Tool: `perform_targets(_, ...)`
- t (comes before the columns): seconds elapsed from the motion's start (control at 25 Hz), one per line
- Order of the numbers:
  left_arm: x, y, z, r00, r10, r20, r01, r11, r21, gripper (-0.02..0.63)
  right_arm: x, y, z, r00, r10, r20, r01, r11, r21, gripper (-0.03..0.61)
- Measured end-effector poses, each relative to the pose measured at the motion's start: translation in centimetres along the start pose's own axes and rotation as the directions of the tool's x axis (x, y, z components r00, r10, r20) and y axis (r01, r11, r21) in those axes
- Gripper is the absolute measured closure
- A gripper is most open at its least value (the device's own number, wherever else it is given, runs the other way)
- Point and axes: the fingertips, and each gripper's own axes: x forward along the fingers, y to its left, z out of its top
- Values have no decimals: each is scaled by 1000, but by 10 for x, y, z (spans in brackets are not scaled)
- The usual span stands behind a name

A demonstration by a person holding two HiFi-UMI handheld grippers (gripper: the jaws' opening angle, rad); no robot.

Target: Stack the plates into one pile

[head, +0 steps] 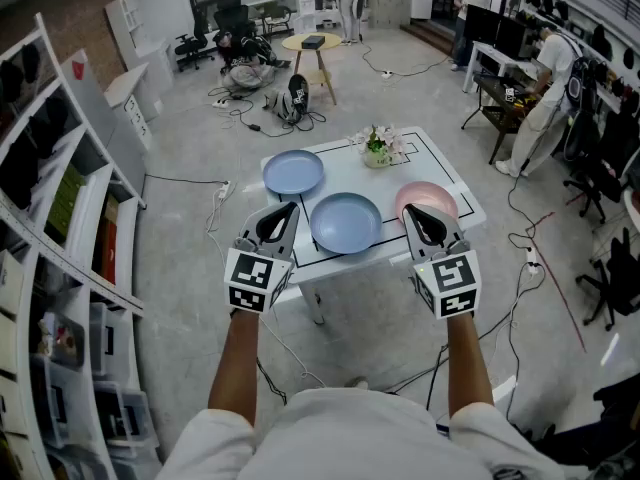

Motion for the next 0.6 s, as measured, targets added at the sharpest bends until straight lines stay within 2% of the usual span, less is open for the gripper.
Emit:
perform_targets(0.2, 13, -12, 4, 1000, 4, -3, -4, 1000, 8, 600, 0, -18, -8, 1000, 4, -1, -4, 1000, 3, 568)
perform_targets(0.4, 20, -23, -6, 999, 18, -31, -18, 1000, 2, 600, 7, -23, -24, 999, 40, -14, -40, 999, 17, 566)
perform_targets(0.6, 35, -17, -12, 999, 23, -41, -23, 1000, 3, 600, 24, -26, -32, 997, 69, 18, -71, 995, 67, 566)
